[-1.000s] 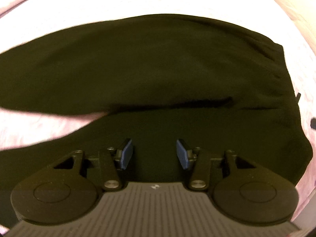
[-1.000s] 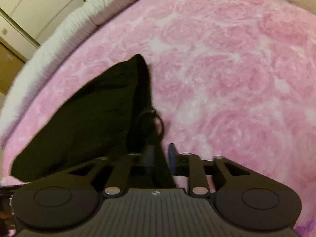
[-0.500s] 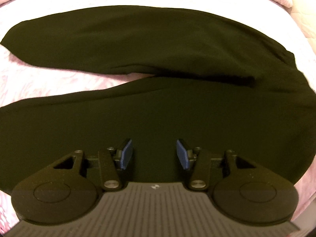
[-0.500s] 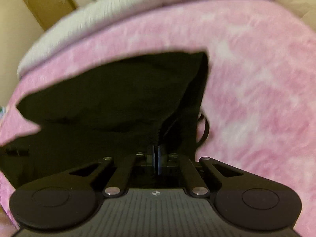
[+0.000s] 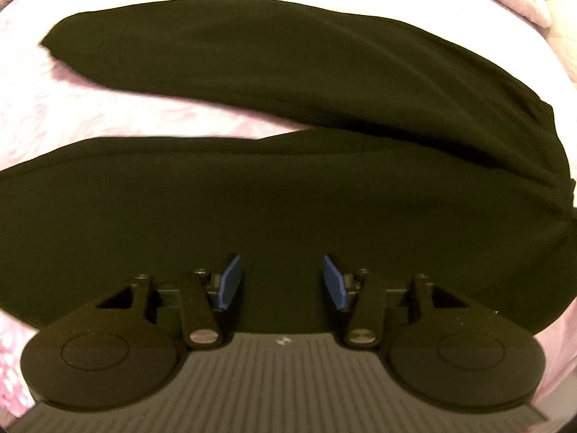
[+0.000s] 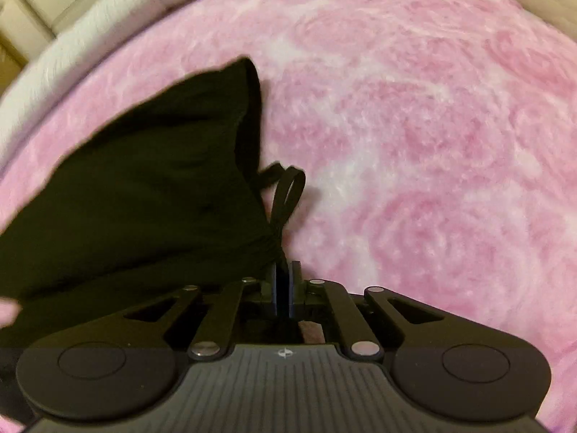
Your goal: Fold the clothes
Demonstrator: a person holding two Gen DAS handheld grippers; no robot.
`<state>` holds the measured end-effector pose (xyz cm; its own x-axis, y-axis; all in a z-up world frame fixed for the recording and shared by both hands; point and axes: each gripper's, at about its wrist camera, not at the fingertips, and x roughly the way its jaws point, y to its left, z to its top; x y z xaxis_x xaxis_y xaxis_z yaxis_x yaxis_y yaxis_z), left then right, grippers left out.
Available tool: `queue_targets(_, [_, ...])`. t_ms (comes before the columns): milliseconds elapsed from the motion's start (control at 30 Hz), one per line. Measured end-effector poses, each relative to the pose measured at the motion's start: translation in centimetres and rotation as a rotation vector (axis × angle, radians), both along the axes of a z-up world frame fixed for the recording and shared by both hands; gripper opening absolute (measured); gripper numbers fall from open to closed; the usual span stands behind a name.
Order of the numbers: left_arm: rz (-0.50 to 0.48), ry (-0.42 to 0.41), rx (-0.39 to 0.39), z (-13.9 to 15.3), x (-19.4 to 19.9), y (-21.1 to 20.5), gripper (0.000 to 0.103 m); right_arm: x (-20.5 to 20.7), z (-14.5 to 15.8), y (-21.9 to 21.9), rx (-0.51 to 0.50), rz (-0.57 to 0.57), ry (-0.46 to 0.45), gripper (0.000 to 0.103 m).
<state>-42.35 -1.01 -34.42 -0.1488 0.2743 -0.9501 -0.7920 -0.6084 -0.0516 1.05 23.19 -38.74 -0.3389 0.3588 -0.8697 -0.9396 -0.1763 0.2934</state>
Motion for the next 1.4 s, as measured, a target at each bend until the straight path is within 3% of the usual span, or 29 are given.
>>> queue_targets(33, [0.028,-0.002,-0.007,0.3,-0.4,-1.2,0.047,-0.2,0.6,-0.1,0.006,0.012,0.008,0.009])
queue_targets(100, [0.084,-0.007,-0.021,0.9,-1.2,-3.5,0.049,-0.1,2.0,-0.7,0.031,0.020,-0.004,0.032])
queue_targets(167, [0.158,-0.019,-0.035,1.5,-2.6,-6.8,0.051,0.8,3.0,-1.9,0.023,-0.027,-0.023,0.048])
queue_targets(233, [0.225,-0.034,-0.049,1.9,-4.1,-9.8,0.052,2.0,3.9,-3.3,-0.003,-0.102,-0.029,0.048])
queue_targets(400, [0.451,-0.057,-0.051,1.6,-10.7,-17.1,0.053,4.8,2.5,-8.0,-0.160,-0.360,0.099,0.048])
queue_targets(567, [0.673,-0.105,0.076,0.2,-18.8,-23.2,0.060,3.1,1.3,-10.6,-0.154,-0.502,0.142,0.048])
queue_targets(667, [0.806,-0.157,0.166,-1.6,-21.8,-26.0,0.060,1.8,0.8,-12.0,-0.134,-0.574,0.159,0.048])
queue_targets(700, [0.844,-0.173,0.201,-2.1,-22.6,-26.8,0.065,1.6,0.6,-12.6,-0.126,-0.598,0.170,0.049])
queue_targets(767, [0.823,-0.152,0.215,-1.9,-23.2,-26.3,0.071,1.2,0.5,-13.8,-0.101,-0.648,0.204,0.049])
queue_targets(833, [0.803,-0.131,0.228,-1.6,-23.8,-25.8,0.061,1.1,0.2,-14.6,-0.085,-0.703,0.241,0.050])
queue_targets(900, [0.744,-0.114,0.227,-1.3,-24.7,-25.3,0.013,1.0,-0.1,-15.0,-0.074,-0.740,0.277,0.050])
queue_targets(1033, [0.621,-0.115,0.180,-1.2,-26.6,-24.5,0.013,0.8,0.2,-14.5,-0.041,-0.741,0.295,0.050])
queue_targets(1167, [0.640,-0.118,0.213,-2.6,-26.0,-25.1,0.024,1.2,-0.6,-13.5,-0.058,-0.722,0.250,0.050])
queue_targets(1233, [0.610,-0.089,0.192,-2.6,-26.0,-24.5,0.017,1.6,-1.2,-13.3,-0.065,-0.720,0.263,0.045])
queue_targets(1267, [0.578,-0.061,0.167,-2.2,-26.1,-23.9,0.003,1.8,-1.5,-13.1,-0.071,-0.718,0.278,0.028])
queue_targets(1300, [0.544,-0.032,0.140,-1.8,-26.2,-23.2,0.003,2.0,-1.7,-12.9,-0.077,-0.716,0.293,0.005])
queue_targets(1400, [0.377,0.078,0.095,1.9,-26.6,-21.0,0.003,1.2,1.0,-11.9,-0.074,-0.621,0.227,0.003])
